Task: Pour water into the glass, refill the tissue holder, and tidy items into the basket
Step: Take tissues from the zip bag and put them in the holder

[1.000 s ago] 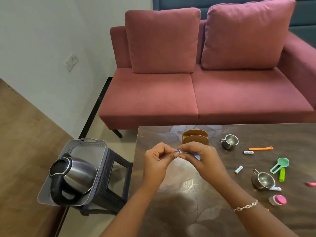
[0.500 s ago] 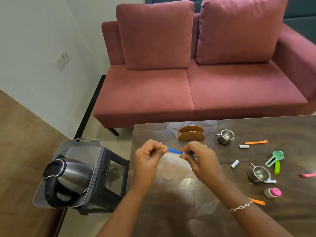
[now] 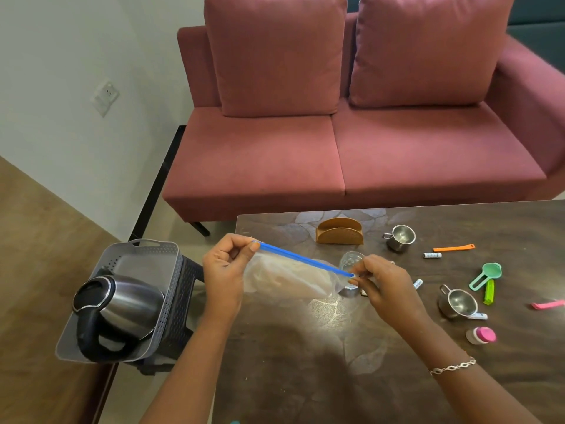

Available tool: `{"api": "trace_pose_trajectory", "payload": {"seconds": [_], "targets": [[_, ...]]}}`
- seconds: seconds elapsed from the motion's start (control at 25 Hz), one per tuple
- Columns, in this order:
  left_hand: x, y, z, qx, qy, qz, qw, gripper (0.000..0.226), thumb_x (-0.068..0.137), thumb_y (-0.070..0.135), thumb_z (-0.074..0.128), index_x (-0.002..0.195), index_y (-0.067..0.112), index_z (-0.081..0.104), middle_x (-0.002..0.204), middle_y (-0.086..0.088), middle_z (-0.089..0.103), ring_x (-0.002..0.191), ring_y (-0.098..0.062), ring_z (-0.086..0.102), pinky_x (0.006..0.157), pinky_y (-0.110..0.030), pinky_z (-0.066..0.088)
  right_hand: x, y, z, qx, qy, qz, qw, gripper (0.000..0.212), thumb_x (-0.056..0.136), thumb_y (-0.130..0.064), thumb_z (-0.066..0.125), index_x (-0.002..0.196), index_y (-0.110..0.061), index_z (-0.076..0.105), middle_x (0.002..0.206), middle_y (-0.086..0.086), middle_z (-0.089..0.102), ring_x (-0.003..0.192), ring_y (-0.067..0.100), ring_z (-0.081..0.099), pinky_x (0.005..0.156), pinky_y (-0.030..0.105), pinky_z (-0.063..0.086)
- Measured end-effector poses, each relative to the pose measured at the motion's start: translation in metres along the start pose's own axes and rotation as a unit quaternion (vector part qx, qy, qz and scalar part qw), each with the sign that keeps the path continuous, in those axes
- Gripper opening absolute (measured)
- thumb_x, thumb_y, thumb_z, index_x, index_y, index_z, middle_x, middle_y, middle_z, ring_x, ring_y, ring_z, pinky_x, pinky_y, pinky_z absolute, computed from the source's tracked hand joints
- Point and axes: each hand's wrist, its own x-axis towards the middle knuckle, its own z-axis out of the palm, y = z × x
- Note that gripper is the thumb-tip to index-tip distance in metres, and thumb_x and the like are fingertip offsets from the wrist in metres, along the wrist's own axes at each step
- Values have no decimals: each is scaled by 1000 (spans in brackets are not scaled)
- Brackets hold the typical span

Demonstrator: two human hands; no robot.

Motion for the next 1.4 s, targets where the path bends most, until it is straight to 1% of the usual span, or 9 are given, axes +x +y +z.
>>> {"api": "trace_pose_trajectory", "payload": {"seconds": [0.2,0.36,0.48,0.56,0.68,0.84,1.04,1.2,1.4], "targets": [[-5,7,2,-26,-58,-20,998,13,74,7,66,66,18,65,74,-3,69,77,-15,63,74,-27,52,-1,-15,-5,37,-34,-24,998,20,79,-19,69,97,-13,69,90,-2,65,81,13,58,70,20,43],[-11,13,8,4,-93,-14,996,13,77,4,66,71,16,66,81,-18,66,79,-22,63,77,-37,51,4,-33,5,49,-36,-42,997,15,82,-17,66,94,-11,71,84,-1,63,75,11,54,66,19,42],[-17,13,14,42,-2,-16,999,13,78,4,69,84,14,66,83,-7,66,80,-18,62,77,-34,52,6,-36,8,49,-18,-7,999,10,83,-16,66,87,-11,72,78,-1,62,71,15,54,65,27,45],[-28,12,20,38,93,-62,993,16,78,4,70,91,12,63,83,-3,63,80,-16,59,76,-30,51,5,-37,11,52,-2,13,999,6,82,-15,67,83,-11,71,76,2,63,71,18,57,65,32,48],[-57,12,36,-33,65,-242,968,6,80,8,68,81,10,62,77,-6,63,73,-16,59,69,-27,53,0,-42,18,53,32,11,998,2,79,-13,69,78,-12,71,71,0,61,67,18,57,60,36,50],[-68,14,51,-130,29,-356,925,4,83,5,64,79,6,62,70,-8,67,68,-15,64,74,-31,55,-9,-46,30,39,64,-36,997,4,75,-10,72,77,-13,71,71,1,65,62,15,60,53,33,52],[-67,13,54,-151,34,-351,924,4,84,-3,61,84,2,60,72,-11,65,54,-9,64,72,-30,57,-15,-49,39,83,56,-54,994,10,74,-16,65,81,-14,72,87,-1,72,75,10,66,63,22,54],[-67,11,52,-153,41,-345,925,7,85,-5,58,86,-1,63,80,-16,67,60,-13,67,71,-29,59,-15,-50,35,154,18,-22,988,20,77,-25,61,88,-15,74,91,-4,72,80,2,63,72,11,49],[-67,15,51,-146,32,-338,929,16,85,-5,57,78,3,68,74,-13,70,64,-16,69,67,-27,60,-12,-50,29,183,1,8,983,13,81,-10,67,91,-14,74,90,-4,71,87,3,61,70,5,45]]}}
